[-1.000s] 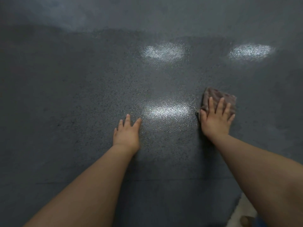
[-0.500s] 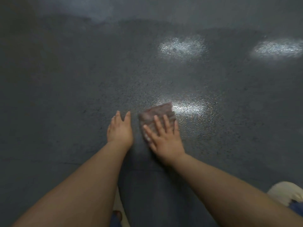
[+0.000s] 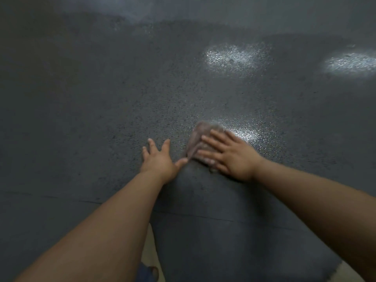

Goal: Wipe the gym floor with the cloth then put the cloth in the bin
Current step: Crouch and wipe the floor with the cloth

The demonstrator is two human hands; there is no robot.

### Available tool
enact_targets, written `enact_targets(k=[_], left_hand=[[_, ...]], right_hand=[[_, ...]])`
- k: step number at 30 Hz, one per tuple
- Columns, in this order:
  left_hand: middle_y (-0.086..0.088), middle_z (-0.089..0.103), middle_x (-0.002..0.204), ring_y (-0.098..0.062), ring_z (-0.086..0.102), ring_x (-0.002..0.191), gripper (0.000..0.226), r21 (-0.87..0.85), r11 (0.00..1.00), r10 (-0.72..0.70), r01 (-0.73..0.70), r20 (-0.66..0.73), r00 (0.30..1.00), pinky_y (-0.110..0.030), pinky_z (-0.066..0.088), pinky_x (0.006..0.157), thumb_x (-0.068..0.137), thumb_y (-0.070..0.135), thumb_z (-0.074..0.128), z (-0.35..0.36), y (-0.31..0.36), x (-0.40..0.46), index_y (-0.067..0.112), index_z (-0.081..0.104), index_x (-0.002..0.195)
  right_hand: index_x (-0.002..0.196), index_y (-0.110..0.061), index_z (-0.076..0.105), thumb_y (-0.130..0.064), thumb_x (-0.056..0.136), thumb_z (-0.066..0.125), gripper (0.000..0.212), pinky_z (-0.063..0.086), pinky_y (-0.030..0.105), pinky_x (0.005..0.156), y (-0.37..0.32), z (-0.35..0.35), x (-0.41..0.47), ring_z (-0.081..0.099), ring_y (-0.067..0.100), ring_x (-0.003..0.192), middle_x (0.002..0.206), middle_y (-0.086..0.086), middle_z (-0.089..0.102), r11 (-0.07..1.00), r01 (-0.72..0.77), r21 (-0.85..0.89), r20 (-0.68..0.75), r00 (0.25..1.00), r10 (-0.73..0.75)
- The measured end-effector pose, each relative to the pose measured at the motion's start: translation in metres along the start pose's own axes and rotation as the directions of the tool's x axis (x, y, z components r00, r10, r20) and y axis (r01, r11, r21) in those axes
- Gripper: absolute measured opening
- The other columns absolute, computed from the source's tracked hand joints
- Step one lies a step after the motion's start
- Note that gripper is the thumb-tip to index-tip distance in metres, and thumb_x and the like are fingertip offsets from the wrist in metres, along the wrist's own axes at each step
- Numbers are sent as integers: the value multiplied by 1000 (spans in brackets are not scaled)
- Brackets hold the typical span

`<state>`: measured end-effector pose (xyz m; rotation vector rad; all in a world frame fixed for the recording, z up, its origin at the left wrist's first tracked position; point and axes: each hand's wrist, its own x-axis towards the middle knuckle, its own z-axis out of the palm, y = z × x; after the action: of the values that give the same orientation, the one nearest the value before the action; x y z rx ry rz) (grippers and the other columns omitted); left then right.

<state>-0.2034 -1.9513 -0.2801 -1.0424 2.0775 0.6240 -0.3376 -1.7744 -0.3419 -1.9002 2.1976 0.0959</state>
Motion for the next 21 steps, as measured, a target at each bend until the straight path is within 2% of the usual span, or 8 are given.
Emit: enact_targets(k=[1,3,6,9,12,15,17,21], left_hand=[[-10,-19,157,-34,-11,145,86,-14,1000,0,0,9,1000,-47,10,116,87,63,48,-1,0,0,32,1,151],[-10,-21,156,-34,-11,145,91,22,1000,10,-10,32,999,-47,12,116,86,56,57,-2,-2,0,34,-2,151],[-9,-22,156,-34,-10,145,95,102,994,25,-27,12,1000,-45,18,115,89,22,65,0,-7,0,36,-6,150],[-6,-17,158,-32,-6,145,89,67,997,46,-43,-56,997,-42,20,114,91,10,59,4,-13,0,36,-3,150],[-4,1,160,-28,7,145,85,-22,997,74,-78,-160,984,-35,16,115,91,6,57,3,-21,2,27,3,152],[-5,18,157,-24,20,143,83,-121,989,59,-87,-220,974,-32,19,114,88,3,58,0,-27,2,23,9,152],[-5,18,157,-25,19,143,83,-143,986,56,-87,-206,977,-33,18,115,87,8,62,-1,-25,0,22,11,152],[-9,6,159,-28,12,145,83,-36,993,102,-111,-187,977,-34,13,116,88,12,59,9,-7,-6,20,8,152]], right_hand=[[132,-34,54,-47,90,31,49,27,45,110,10,-4,5,46,35,129,140,7,51,997,-73,3,4,997,73],[136,-29,49,-48,89,26,56,28,53,108,31,-14,14,43,38,131,142,11,48,972,-231,51,23,973,230],[149,-34,18,-57,90,14,64,5,52,115,42,-26,29,6,33,146,159,8,11,877,-469,105,99,882,460],[150,-39,-1,-52,98,21,58,-7,53,113,16,-31,48,-16,33,144,159,5,-13,765,-628,141,205,775,598],[149,-41,2,-51,98,21,55,-9,57,112,-37,-30,53,-14,36,144,159,7,-12,821,-541,183,216,837,503],[138,-42,42,-50,90,32,50,13,64,108,-96,-17,33,28,41,139,152,10,32,896,-403,186,131,914,384],[126,-41,57,-49,81,37,50,24,61,107,-126,-6,8,43,38,130,140,7,50,929,-314,195,165,944,284],[127,-38,57,-47,80,38,51,24,51,105,-130,12,-40,42,33,132,141,4,49,982,-97,160,139,987,74]])
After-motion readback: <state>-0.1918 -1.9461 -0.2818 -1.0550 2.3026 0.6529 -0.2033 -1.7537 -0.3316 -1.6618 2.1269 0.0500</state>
